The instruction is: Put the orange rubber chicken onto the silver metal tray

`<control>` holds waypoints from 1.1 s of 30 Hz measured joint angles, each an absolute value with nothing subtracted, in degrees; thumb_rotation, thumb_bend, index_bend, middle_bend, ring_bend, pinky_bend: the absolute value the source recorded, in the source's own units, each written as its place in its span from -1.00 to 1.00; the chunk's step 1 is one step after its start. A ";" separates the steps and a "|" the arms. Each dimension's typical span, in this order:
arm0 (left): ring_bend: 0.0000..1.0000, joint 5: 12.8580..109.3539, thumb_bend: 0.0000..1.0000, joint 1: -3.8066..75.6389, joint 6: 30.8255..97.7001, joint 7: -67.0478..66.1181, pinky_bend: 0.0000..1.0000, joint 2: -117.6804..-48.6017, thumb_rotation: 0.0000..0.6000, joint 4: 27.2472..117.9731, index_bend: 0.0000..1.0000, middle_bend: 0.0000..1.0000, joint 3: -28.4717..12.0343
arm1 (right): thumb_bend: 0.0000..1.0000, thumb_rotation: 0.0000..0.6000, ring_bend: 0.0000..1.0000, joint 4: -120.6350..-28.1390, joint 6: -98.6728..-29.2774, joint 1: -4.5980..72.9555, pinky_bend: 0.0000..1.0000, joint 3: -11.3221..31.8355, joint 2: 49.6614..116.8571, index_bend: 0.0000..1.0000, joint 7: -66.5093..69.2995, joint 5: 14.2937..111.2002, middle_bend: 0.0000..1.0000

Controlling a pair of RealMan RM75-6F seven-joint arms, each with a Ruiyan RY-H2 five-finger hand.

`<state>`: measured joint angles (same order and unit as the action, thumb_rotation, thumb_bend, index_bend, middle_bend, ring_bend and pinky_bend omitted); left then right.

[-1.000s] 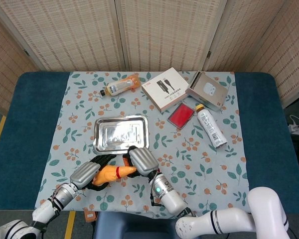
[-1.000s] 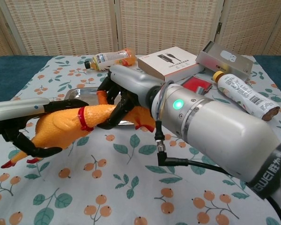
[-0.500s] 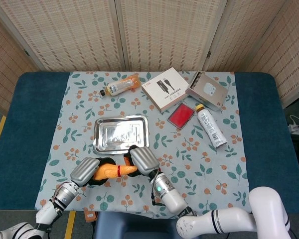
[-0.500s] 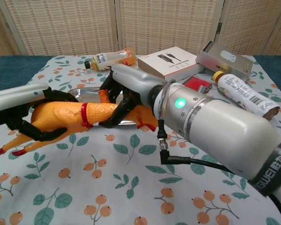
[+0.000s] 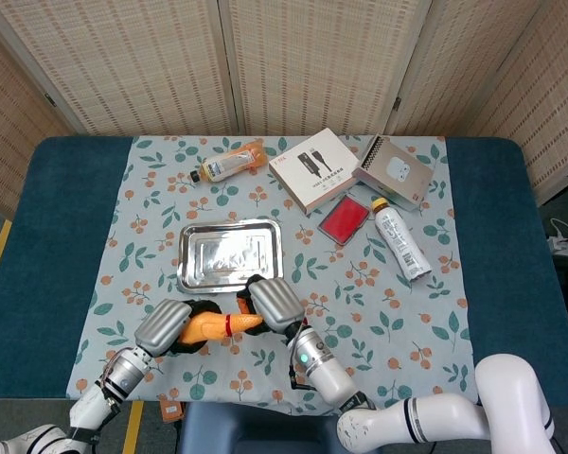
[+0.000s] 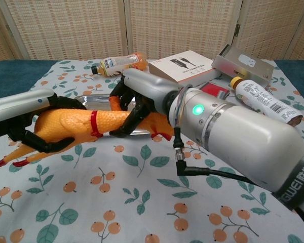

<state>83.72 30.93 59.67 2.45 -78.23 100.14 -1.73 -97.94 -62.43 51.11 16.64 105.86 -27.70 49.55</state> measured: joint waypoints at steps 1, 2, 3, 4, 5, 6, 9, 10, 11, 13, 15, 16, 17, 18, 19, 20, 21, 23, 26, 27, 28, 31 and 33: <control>-0.83 84.26 -0.13 31.11 59.13 3.18 -0.43 -77.94 1.00 100.04 -0.91 -0.82 -1.45 | -0.60 1.00 0.62 -97.96 -62.58 51.11 1.00 16.66 105.86 0.91 -27.76 49.59 0.42; -0.96 84.44 -0.17 31.25 58.76 3.93 -0.62 -77.68 1.00 100.00 -0.99 -0.96 -1.32 | -0.60 1.00 0.62 -98.02 -62.80 51.07 1.00 16.74 105.84 0.91 -27.75 49.68 0.42; -1.00 84.55 -0.20 31.36 58.53 4.81 -0.75 -77.41 1.00 99.94 -1.00 -1.00 -1.27 | -0.60 1.00 0.62 -98.07 -62.90 51.03 1.00 16.77 105.78 0.91 -27.72 49.76 0.42; -1.00 84.83 -0.23 31.43 58.57 6.01 -0.84 -77.14 1.00 99.79 -1.00 -1.00 -1.29 | -0.60 1.00 0.62 -98.09 -62.93 50.98 1.00 16.75 105.68 0.91 -27.72 49.81 0.42; -1.00 85.22 -0.25 31.42 58.88 6.77 -0.88 -77.03 1.00 99.67 -1.00 -1.00 -1.35 | -0.60 1.00 0.62 -98.11 -62.95 50.93 1.00 16.68 105.57 0.91 -27.73 49.85 0.42; -1.00 85.64 -0.26 31.40 59.34 7.37 -0.90 -76.94 1.00 99.54 -1.00 -1.00 -1.40 | -0.60 1.00 0.62 -98.13 -62.96 50.88 1.00 16.60 105.47 0.91 -27.76 49.88 0.42; -1.00 87.03 -0.32 31.25 60.86 9.10 -0.98 -76.77 1.00 99.11 -1.00 -1.00 -1.49 | -0.60 1.00 0.62 -98.16 -62.92 50.78 1.00 16.47 105.24 0.91 -27.77 49.87 0.42; -1.00 87.65 -0.33 31.20 61.33 9.96 -0.99 -76.63 1.00 98.98 -1.00 -1.00 -1.47 | -0.60 1.00 0.62 -98.14 -62.91 50.69 1.00 16.38 105.07 0.91 -27.73 49.85 0.42; -1.00 88.09 -0.34 31.20 61.52 10.86 -1.00 -76.41 1.00 99.00 -1.00 -1.00 -1.45 | -0.60 1.00 0.62 -97.94 -62.83 50.51 1.00 16.20 104.84 0.91 -27.64 49.74 0.42; -1.00 88.88 -0.35 31.21 61.99 13.90 -1.00 -75.66 1.00 99.06 -1.00 -1.00 -1.43 | -0.60 1.00 0.62 -97.30 -62.47 50.27 1.00 15.96 104.37 0.91 -27.25 49.64 0.42; -1.00 89.84 -0.35 31.17 62.74 17.05 -1.00 -74.90 1.00 98.92 -1.00 -1.00 -1.45 | -0.60 1.00 0.62 -96.72 -62.27 49.98 1.00 15.83 103.90 0.91 -26.60 50.03 0.42; -1.00 90.59 -0.35 31.10 63.49 19.10 -1.00 -74.28 1.00 98.73 -1.00 -1.00 -1.44 | -0.60 1.00 0.62 -96.58 -62.25 49.83 1.00 15.82 103.70 0.91 -26.29 50.19 0.42; -1.00 91.17 -0.35 31.01 64.16 20.49 -1.00 -73.70 1.00 98.55 -1.00 -1.00 -1.42 | -0.60 1.00 0.62 -96.38 -62.20 49.63 1.00 15.84 103.44 0.91 -25.84 50.28 0.42; -1.00 91.69 -0.35 30.91 64.88 21.65 -1.00 -73.00 1.00 98.34 -1.00 -1.00 -1.37 | -0.60 1.00 0.62 -96.21 -62.14 49.49 1.00 15.90 103.25 0.91 -25.47 50.32 0.42; -1.00 92.20 -0.35 30.77 65.66 22.80 -1.00 -71.95 1.00 98.08 -1.00 -1.00 -1.25 | -0.60 1.00 0.62 -96.00 -62.07 49.36 1.00 15.99 103.07 0.91 -25.04 50.36 0.42; -1.00 92.44 -0.36 30.66 65.96 23.55 -1.00 -71.12 1.00 97.89 -1.00 -1.00 -1.13 | -0.60 1.00 0.62 -95.69 -61.96 49.18 1.00 16.17 102.82 0.91 -24.40 50.43 0.42; -1.00 92.59 -0.36 30.52 66.13 24.32 -1.00 -70.23 1.00 97.65 -1.00 -1.00 -1.02 | -0.60 1.00 0.62 -95.41 -61.88 49.05 1.00 16.35 102.64 0.91 -23.87 50.50 0.42; -1.00 92.69 -0.36 30.01 66.77 26.04 -1.00 -68.16 1.00 96.81 -1.00 -1.00 -0.80 | -0.60 1.00 0.62 -94.45 -61.77 48.81 1.00 16.78 102.27 0.91 -22.72 50.85 0.42; -1.00 92.45 -0.36 28.79 68.79 27.80 -1.00 -65.90 1.00 94.76 -1.00 -1.00 -0.63 | -0.60 1.00 0.62 -92.46 -61.72 48.68 1.00 17.38 102.32 0.91 -21.58 51.38 0.42; -1.00 92.33 -0.36 28.33 69.42 28.05 -1.00 -65.39 1.00 94.08 -1.00 -1.00 -0.57 | -0.60 1.00 0.61 -91.69 -61.70 48.69 1.00 17.52 102.48 0.91 -21.20 51.61 0.42; -1.00 92.17 -0.36 27.68 70.08 28.23 -1.00 -64.74 1.00 93.26 -1.00 -1.00 -0.41 | -0.60 1.00 0.60 -90.83 -61.71 48.72 1.00 17.61 102.72 0.91 -20.87 51.92 0.42; -1.00 91.91 -0.36 26.48 70.82 27.66 -1.00 -63.64 1.00 92.16 -1.00 -1.00 0.21 | -0.60 1.00 0.57 -87.13 -62.15 48.96 1.00 17.73 104.28 0.91 -20.07 53.38 0.42; -1.00 91.83 -0.36 25.86 71.12 26.82 -1.00 -63.39 1.00 91.67 -1.00 -1.00 0.63 | -0.60 1.00 0.56 -83.64 -62.52 49.25 1.00 17.90 106.15 0.91 -19.34 54.24 0.42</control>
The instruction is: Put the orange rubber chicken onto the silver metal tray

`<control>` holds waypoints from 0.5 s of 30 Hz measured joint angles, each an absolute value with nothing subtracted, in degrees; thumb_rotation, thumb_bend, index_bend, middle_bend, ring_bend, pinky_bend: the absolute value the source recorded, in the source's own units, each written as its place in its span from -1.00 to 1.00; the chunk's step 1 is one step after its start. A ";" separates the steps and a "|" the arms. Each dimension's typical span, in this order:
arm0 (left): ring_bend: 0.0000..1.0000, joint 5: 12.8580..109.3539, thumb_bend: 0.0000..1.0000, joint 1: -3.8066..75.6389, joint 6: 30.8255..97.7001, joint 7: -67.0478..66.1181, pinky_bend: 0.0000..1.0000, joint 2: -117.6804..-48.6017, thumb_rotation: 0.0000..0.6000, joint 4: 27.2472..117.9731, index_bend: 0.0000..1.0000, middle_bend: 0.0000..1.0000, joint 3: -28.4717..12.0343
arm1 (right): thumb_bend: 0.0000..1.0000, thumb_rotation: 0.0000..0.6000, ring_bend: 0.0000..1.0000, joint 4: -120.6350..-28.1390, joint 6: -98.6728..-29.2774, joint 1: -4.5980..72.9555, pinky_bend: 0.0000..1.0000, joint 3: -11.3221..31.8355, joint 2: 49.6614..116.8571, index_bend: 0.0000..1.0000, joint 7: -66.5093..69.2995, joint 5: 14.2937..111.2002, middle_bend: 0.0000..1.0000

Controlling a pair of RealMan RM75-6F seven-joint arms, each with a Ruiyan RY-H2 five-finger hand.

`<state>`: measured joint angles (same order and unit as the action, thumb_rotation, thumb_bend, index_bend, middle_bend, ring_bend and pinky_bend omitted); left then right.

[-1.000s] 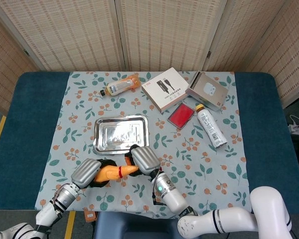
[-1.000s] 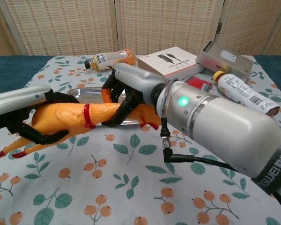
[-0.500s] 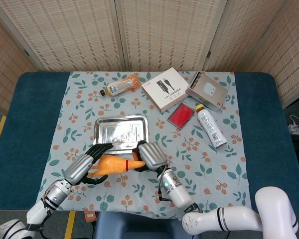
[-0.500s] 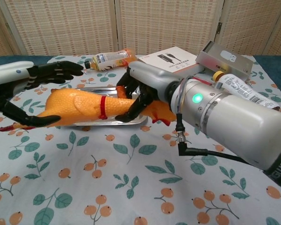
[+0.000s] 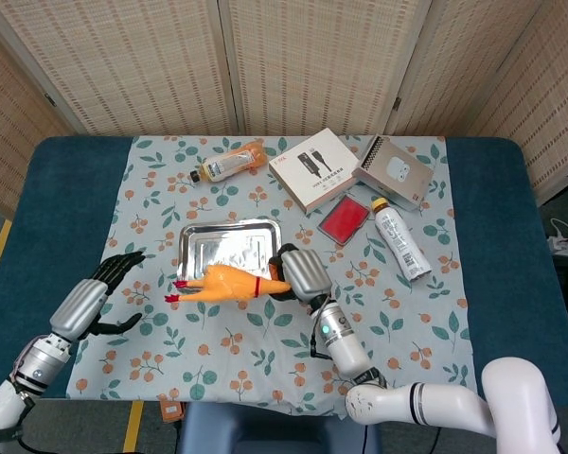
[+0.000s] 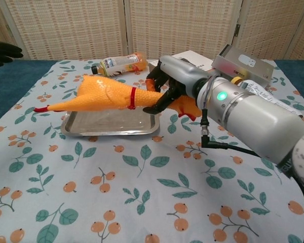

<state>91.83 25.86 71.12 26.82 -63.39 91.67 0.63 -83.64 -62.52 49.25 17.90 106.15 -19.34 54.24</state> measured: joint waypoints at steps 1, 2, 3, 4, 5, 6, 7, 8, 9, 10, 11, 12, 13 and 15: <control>-1.00 91.80 -0.36 25.37 71.30 26.29 -1.00 -63.28 1.00 91.28 -1.00 -1.00 0.99 | -0.60 1.00 0.55 -81.93 -62.58 49.43 1.00 18.01 107.08 0.91 -18.97 54.54 0.42; -1.00 91.80 -0.36 25.06 71.40 26.04 -1.00 -63.25 1.00 90.95 -1.00 -1.00 1.26 | -0.60 1.00 0.55 -79.47 -62.56 49.74 1.00 18.18 108.37 0.91 -18.45 54.91 0.42; -1.00 91.80 -0.37 24.87 71.49 25.85 -1.00 -63.25 1.00 90.61 -1.00 -1.00 1.41 | -0.60 1.00 0.55 -77.51 -62.46 50.04 1.00 18.33 109.38 0.91 -18.05 55.19 0.42; -1.00 91.80 -0.37 24.70 71.66 25.62 -1.00 -63.32 1.00 90.16 -1.00 -1.00 1.46 | -0.60 1.00 0.55 -75.45 -62.32 50.39 1.00 18.49 110.41 0.91 -17.66 55.47 0.42; -1.00 91.80 -0.37 24.60 71.82 25.46 -1.00 -63.44 1.00 89.79 -1.00 -1.00 1.43 | -0.60 1.00 0.55 -72.57 -62.10 50.95 1.00 18.74 111.84 0.91 -17.16 55.87 0.42; -1.00 91.79 -0.37 24.52 71.97 25.33 -1.00 -63.62 1.00 89.35 -1.00 -1.00 1.38 | -0.60 1.00 0.54 -70.30 -61.89 51.43 1.00 18.96 112.96 0.91 -16.77 56.17 0.42; -1.00 91.76 -0.37 24.44 72.12 25.24 -1.00 -63.89 1.00 88.69 -1.00 -1.00 1.28 | -0.60 1.00 0.54 -67.97 -61.63 51.97 1.00 19.21 114.12 0.91 -16.37 56.47 0.42; -1.00 91.74 -0.37 24.42 72.15 25.29 -1.00 -64.08 1.00 88.20 -1.00 -1.00 1.21 | -0.60 1.00 0.53 -64.78 -61.23 52.77 1.00 19.57 115.70 0.91 -15.80 56.87 0.42; -1.00 91.71 -0.37 24.42 72.13 25.49 -1.00 -64.22 1.00 87.78 -1.00 -1.00 1.14 | -0.60 1.00 0.52 -62.34 -60.89 53.42 1.00 19.88 116.92 0.90 -15.37 57.16 0.42; -1.00 91.67 -0.36 24.46 72.03 25.90 -1.00 -64.33 1.00 87.33 -1.00 -1.00 1.06 | -0.60 1.00 0.49 -59.90 -60.52 54.12 0.98 20.20 118.15 0.88 -14.89 57.45 0.42; -1.00 91.62 -0.36 24.50 71.94 26.19 -1.00 -64.39 1.00 86.98 -1.00 -1.00 0.99 | -0.60 1.00 0.47 -56.65 -59.98 55.08 0.97 20.63 119.78 0.87 -14.21 57.86 0.42; -1.00 91.55 -0.36 24.53 71.86 26.44 -1.00 -64.44 1.00 86.62 -1.00 -1.00 0.92 | -0.60 1.00 0.43 -54.24 -59.54 55.82 0.93 20.95 120.99 0.82 -13.64 58.18 0.42; -1.00 91.43 -0.36 24.58 71.72 26.84 -1.00 -64.49 1.00 86.16 -1.00 -1.00 0.82 | -0.60 1.00 0.36 -51.88 -59.06 56.58 0.87 21.25 122.19 0.75 -13.01 58.52 0.42; -1.00 91.20 -0.37 24.64 71.48 27.57 -1.00 -64.50 1.00 85.70 -1.00 -1.00 0.69 | -0.61 1.00 0.23 -46.65 -57.91 58.31 0.74 21.88 124.83 0.60 -11.29 59.44 0.35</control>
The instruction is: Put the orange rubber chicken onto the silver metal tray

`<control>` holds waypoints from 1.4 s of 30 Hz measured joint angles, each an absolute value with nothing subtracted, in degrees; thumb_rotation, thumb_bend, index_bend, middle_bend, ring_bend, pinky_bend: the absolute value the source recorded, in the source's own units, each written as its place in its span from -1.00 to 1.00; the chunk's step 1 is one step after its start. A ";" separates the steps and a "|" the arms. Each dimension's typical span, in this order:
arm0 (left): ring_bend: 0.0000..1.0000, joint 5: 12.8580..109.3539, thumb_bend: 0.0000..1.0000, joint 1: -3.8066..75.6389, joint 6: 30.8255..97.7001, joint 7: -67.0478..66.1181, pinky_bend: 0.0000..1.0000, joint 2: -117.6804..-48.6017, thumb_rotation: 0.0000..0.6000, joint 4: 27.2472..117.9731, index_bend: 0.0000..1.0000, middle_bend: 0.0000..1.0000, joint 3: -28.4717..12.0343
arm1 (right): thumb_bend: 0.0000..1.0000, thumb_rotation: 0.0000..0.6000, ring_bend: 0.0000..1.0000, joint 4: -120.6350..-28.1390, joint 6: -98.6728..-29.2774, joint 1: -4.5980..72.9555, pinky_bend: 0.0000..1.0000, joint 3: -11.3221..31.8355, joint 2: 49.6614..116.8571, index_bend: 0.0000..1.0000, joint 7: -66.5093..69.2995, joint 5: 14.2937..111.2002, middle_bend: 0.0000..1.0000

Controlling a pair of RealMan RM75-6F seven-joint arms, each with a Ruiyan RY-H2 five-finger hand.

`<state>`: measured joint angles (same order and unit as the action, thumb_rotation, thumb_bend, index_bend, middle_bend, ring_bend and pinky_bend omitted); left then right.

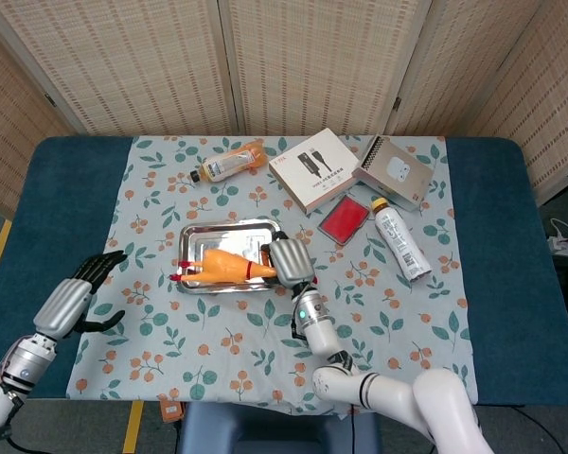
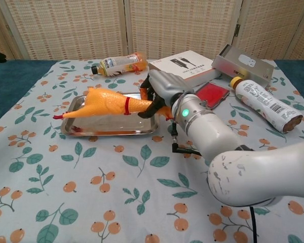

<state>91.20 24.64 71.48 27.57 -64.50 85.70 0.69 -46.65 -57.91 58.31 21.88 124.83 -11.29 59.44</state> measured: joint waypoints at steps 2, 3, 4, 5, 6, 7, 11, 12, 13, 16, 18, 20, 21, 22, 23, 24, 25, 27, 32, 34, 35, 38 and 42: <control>-1.00 90.92 -0.37 24.68 71.24 28.45 -1.00 -64.46 1.00 85.07 -1.00 -1.00 0.54 | -0.62 1.00 0.07 -41.95 -56.60 60.03 0.60 22.38 127.15 0.44 -9.13 60.44 0.20; -1.00 90.84 -0.37 24.70 71.17 28.80 -1.00 -64.44 1.00 84.78 -1.00 -1.00 0.49 | -0.62 1.00 -0.03 -40.32 -55.90 60.76 0.51 22.52 127.90 0.36 -8.02 60.81 0.11; -1.00 90.78 -0.37 24.72 71.07 29.26 -1.00 -64.43 1.00 84.46 -1.00 -1.00 0.44 | -0.62 1.00 -0.11 -39.07 -55.15 61.48 0.44 22.61 128.48 0.29 -6.90 61.10 0.03; -1.00 90.76 -0.37 24.74 70.99 29.62 -1.00 -64.42 1.00 84.30 -1.00 -1.00 0.43 | -0.62 1.00 -0.19 -37.81 -54.18 62.41 0.36 22.66 129.03 0.22 -5.66 61.33 -0.04; -1.00 90.77 -0.37 24.76 70.91 29.99 -1.00 -64.42 1.00 84.10 -1.00 -1.00 0.43 | -0.62 1.00 -0.27 -36.98 -53.48 63.11 0.29 22.68 129.33 0.15 -5.00 61.38 -0.11; -1.00 90.79 -0.37 24.79 70.82 30.51 -1.00 -64.41 1.00 83.81 -1.00 -1.00 0.43 | -0.62 1.00 -0.34 -36.27 -52.89 63.79 0.21 22.69 129.55 0.09 -4.46 61.30 -0.18; -1.00 90.86 -0.37 24.96 70.45 32.25 -1.00 -64.45 1.00 82.70 -1.00 -1.00 0.39 | -0.62 1.00 -0.48 -34.79 -52.07 65.52 0.06 22.27 129.93 -0.04 -3.76 59.74 -0.32; -1.00 90.89 -0.37 25.02 70.36 32.62 -1.00 -64.50 1.00 82.45 -1.00 -1.00 0.38 | -0.62 1.00 -0.50 -34.62 -52.10 65.77 0.04 22.05 129.95 -0.08 -3.76 59.35 -0.35; -1.00 90.95 -0.37 25.08 70.25 33.11 -1.00 -64.57 1.00 82.15 -1.00 -1.00 0.40 | -0.62 1.00 -0.53 -34.51 -52.20 65.96 0.02 21.84 129.97 -0.13 -3.77 59.00 -0.38; -1.00 91.24 -0.37 25.21 70.05 34.26 -1.00 -64.74 1.00 81.50 -1.00 -1.00 0.51 | -0.62 1.00 -0.56 -34.43 -52.70 66.38 -0.01 21.16 130.00 -0.23 -3.97 58.07 -0.42; -1.00 91.54 -0.37 25.29 70.00 34.84 -1.00 -64.79 1.00 81.18 -1.00 -1.00 0.62 | -0.62 1.00 -0.58 -34.43 -53.06 66.53 -0.02 20.74 130.00 -0.27 -4.28 57.65 -0.44; -1.00 91.83 -0.37 25.33 70.05 35.08 -1.00 -64.77 1.00 81.07 -1.00 -1.00 0.73 | -0.62 1.00 -0.61 -34.50 -53.46 66.63 -0.05 20.45 130.00 -0.33 -4.54 57.14 -0.48; -1.00 91.94 -0.37 25.34 70.11 35.05 -1.00 -64.71 1.00 81.11 -1.00 -1.00 0.76 | -0.62 1.00 -0.64 -34.50 -53.54 66.65 -0.08 20.36 130.00 -0.40 -4.73 57.01 -0.51; -1.00 92.04 -0.37 25.33 70.20 34.93 -1.00 -64.65 1.00 81.21 -1.00 -1.00 0.79 | -0.62 1.00 -0.67 -34.51 -53.63 66.68 -0.10 20.29 130.00 -0.46 -4.94 56.88 -0.54; -1.00 92.09 -0.37 25.32 70.25 34.84 -1.00 -64.59 1.00 81.33 -1.00 -1.00 0.80 | -0.62 1.00 -0.70 -34.52 -53.85 66.69 -0.14 20.25 130.00 -0.54 -5.10 56.74 -0.57; -1.00 92.10 -0.37 25.31 70.29 34.76 -1.00 -64.52 1.00 81.46 -1.00 -1.00 0.80 | -0.62 1.00 -0.73 -34.52 -54.09 66.68 -0.18 20.22 130.00 -0.60 -5.15 56.75 -0.60; -1.00 92.10 -0.37 25.29 70.34 34.67 -1.00 -64.43 1.00 81.63 -1.00 -1.00 0.79 | -0.62 1.00 -0.77 -34.51 -54.35 66.65 -0.22 20.18 130.00 -0.67 -5.26 56.81 -0.64; -1.00 92.05 -0.37 25.27 70.33 34.62 -1.00 -64.35 1.00 81.82 -1.00 -1.00 0.79 | -0.62 1.00 -0.83 -34.42 -54.78 66.47 -0.31 20.16 130.00 -0.81 -5.62 57.12 -0.71; -1.00 91.97 -0.37 25.15 70.41 34.35 -1.00 -64.10 1.00 82.52 -1.00 -1.00 0.82 | -0.63 1.00 -0.92 -35.12 -55.33 65.57 -0.42 20.61 129.37 -1.00 -5.86 58.37 -0.85; -1.00 92.15 -0.36 24.93 70.81 34.09 -1.00 -63.89 1.00 82.91 -1.00 -1.00 0.92 | -0.66 1.00 -0.93 -36.46 -55.62 64.98 -0.45 20.73 128.58 -1.00 -5.77 58.78 -0.87; -1.00 92.25 -0.37 24.80 71.06 33.90 -1.00 -63.77 1.00 83.12 -1.00 -1.00 0.97 | -0.67 1.00 -0.94 -37.73 -55.86 64.47 -0.46 20.77 127.86 -1.00 -5.76 59.03 -0.88; -1.00 92.67 -0.37 24.11 72.17 33.10 -1.00 -63.24 1.00 83.95 -1.00 -1.00 1.28 | -0.70 1.00 -0.97 -42.54 -56.49 62.65 -0.50 20.56 125.27 -1.00 -6.05 59.62 -0.90; -1.00 93.17 -0.35 22.45 73.84 30.98 -1.00 -62.19 1.00 85.36 -1.00 -1.00 2.22 | -0.71 1.00 -1.00 -53.00 -57.56 58.96 -0.58 19.33 119.57 -1.00 -7.30 60.24 -0.95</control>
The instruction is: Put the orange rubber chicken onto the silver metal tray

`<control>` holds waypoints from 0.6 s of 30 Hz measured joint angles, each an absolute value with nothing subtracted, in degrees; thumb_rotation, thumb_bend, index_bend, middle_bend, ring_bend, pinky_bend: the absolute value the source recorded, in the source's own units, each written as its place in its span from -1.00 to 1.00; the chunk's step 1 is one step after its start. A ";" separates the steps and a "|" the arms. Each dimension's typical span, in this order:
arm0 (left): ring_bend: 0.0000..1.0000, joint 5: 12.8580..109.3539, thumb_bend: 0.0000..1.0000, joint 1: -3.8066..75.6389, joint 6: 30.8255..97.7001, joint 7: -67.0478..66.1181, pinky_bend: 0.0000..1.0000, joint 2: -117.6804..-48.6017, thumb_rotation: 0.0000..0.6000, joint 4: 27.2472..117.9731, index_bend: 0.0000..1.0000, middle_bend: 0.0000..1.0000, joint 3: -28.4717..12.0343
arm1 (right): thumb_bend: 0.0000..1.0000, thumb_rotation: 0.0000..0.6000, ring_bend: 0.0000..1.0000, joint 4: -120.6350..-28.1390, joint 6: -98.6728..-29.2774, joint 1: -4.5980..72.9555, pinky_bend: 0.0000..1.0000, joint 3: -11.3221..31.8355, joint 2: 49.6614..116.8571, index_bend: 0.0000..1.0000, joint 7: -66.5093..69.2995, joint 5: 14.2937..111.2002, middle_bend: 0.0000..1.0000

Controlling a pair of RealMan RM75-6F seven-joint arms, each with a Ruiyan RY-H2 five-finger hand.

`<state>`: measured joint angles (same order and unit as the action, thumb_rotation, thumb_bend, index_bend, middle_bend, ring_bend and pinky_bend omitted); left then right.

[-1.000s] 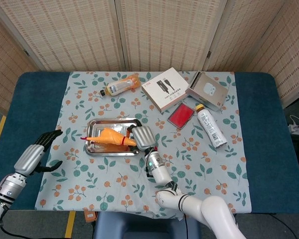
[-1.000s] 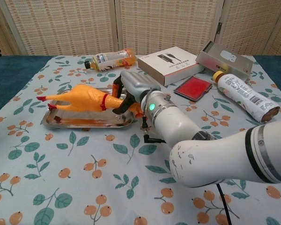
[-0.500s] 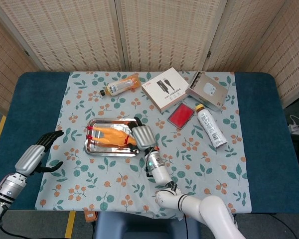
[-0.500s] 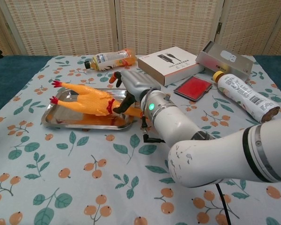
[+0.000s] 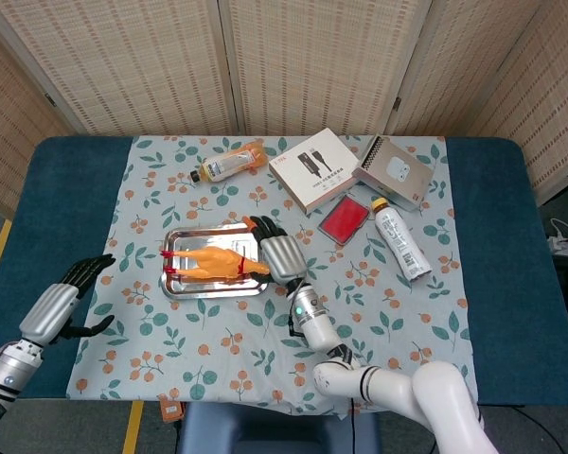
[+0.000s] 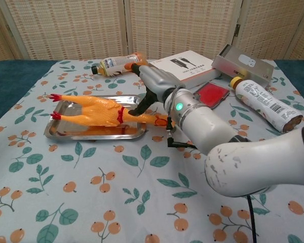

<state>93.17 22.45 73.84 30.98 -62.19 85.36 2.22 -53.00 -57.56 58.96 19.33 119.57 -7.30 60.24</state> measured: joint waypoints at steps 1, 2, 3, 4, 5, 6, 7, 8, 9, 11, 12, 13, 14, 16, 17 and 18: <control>-1.00 93.16 -0.34 21.80 74.30 30.01 -1.00 -61.96 1.00 85.77 -1.00 -1.00 2.52 | -0.71 1.00 -1.00 -56.11 -57.96 57.90 -0.59 18.86 117.85 -1.00 -7.77 60.40 -0.96; -1.00 93.10 -0.34 21.22 74.78 29.15 -1.00 -61.87 1.00 86.03 -1.00 -1.00 2.70 | -0.71 1.00 -1.00 -60.60 -58.62 56.36 -0.60 18.06 115.31 -1.00 -8.54 60.69 -0.97; -1.00 92.96 -0.34 20.58 75.38 28.19 -1.00 -61.86 1.00 86.22 -1.00 -1.00 2.85 | -0.71 1.00 -1.00 -64.18 -59.25 55.10 -0.61 17.32 113.22 -1.00 -9.20 60.98 -0.98; -1.00 92.67 -0.34 19.69 76.24 26.72 -1.00 -61.98 1.00 86.36 -1.00 -1.00 2.99 | -0.71 1.00 -1.00 -67.88 -60.00 53.75 -0.62 16.46 111.00 -1.00 -9.93 61.35 -0.99; -1.00 92.38 -0.34 18.99 76.90 25.46 -1.00 -62.17 1.00 86.39 -1.00 -1.00 3.06 | -0.71 1.00 -1.00 -72.93 -61.20 51.79 -0.64 15.07 107.79 -1.00 -10.99 62.02 -1.00; -1.00 92.03 -0.34 18.26 77.58 24.08 -1.00 -62.42 1.00 86.40 -1.00 -1.00 3.12 | -0.71 1.00 -1.00 -76.72 -62.27 50.17 -0.66 13.81 105.18 -1.00 -11.87 62.67 -1.00; -1.00 91.52 -0.34 17.19 78.56 22.12 -1.00 -62.86 1.00 86.37 -1.00 -1.00 3.19 | -0.71 1.00 -1.00 -80.43 -63.48 48.44 -0.67 12.35 102.38 -1.00 -12.81 63.46 -1.00; -1.00 91.13 -0.34 16.30 79.41 20.64 -1.00 -63.27 1.00 86.33 -1.00 -1.00 3.23 | -0.71 1.00 -1.00 -85.13 -65.28 45.96 -0.69 10.08 98.46 -1.00 -14.06 64.76 -1.00; -1.00 90.81 -0.34 15.38 80.37 19.26 -1.00 -63.73 1.00 86.26 -1.00 -1.00 3.27 | -0.71 1.00 -1.00 -88.36 -66.76 43.98 -0.71 8.15 95.49 -1.00 -14.92 65.91 -1.00; -1.00 90.46 -0.34 13.53 82.84 17.05 -1.00 -64.82 1.00 85.91 -1.00 -1.00 3.33 | -0.71 1.00 -1.00 -94.36 -70.57 38.99 -0.73 3.10 88.98 -1.00 -16.48 69.20 -1.00; -1.00 90.47 -0.34 12.87 83.91 16.39 -1.00 -65.26 1.00 85.65 -1.00 -1.00 3.34 | -0.71 1.00 -1.00 -96.14 -72.29 36.81 -0.74 0.87 86.61 -1.00 -16.92 70.86 -1.00; -1.00 90.55 -0.34 12.04 85.36 15.46 -1.00 -65.88 1.00 85.21 -1.00 -1.00 3.31 | -0.71 1.00 -1.00 -97.45 -74.00 34.66 -0.76 -1.29 84.65 -1.00 -17.22 72.62 -1.00; -1.00 90.61 -0.34 11.39 86.44 14.61 -1.00 -66.37 1.00 84.84 -1.00 -1.00 3.26 | -0.71 1.00 -1.00 -98.59 -76.28 31.94 -0.77 -3.98 82.49 -1.00 -17.55 74.96 -1.00; -1.00 90.62 -0.33 9.91 88.67 12.50 -1.00 -67.54 1.00 83.97 -1.00 -1.00 3.07 | -0.71 1.00 -1.00 -99.34 -79.39 28.27 -0.84 -7.23 80.10 -1.00 -18.17 77.82 -1.00; -1.00 90.52 -0.32 9.50 89.26 11.47 -1.00 -67.86 1.00 83.74 -1.00 -1.00 2.96 | -0.71 1.00 -1.00 -99.45 -81.16 26.09 -0.86 -8.81 79.08 -1.00 -18.65 78.99 -1.00; -1.00 90.42 -0.31 9.18 89.62 10.30 -1.00 -68.10 1.00 83.56 -1.00 -1.00 2.84 | -0.71 1.00 -1.00 -99.37 -82.45 24.55 -0.89 -9.74 78.64 -1.00 -18.94 79.61 -1.00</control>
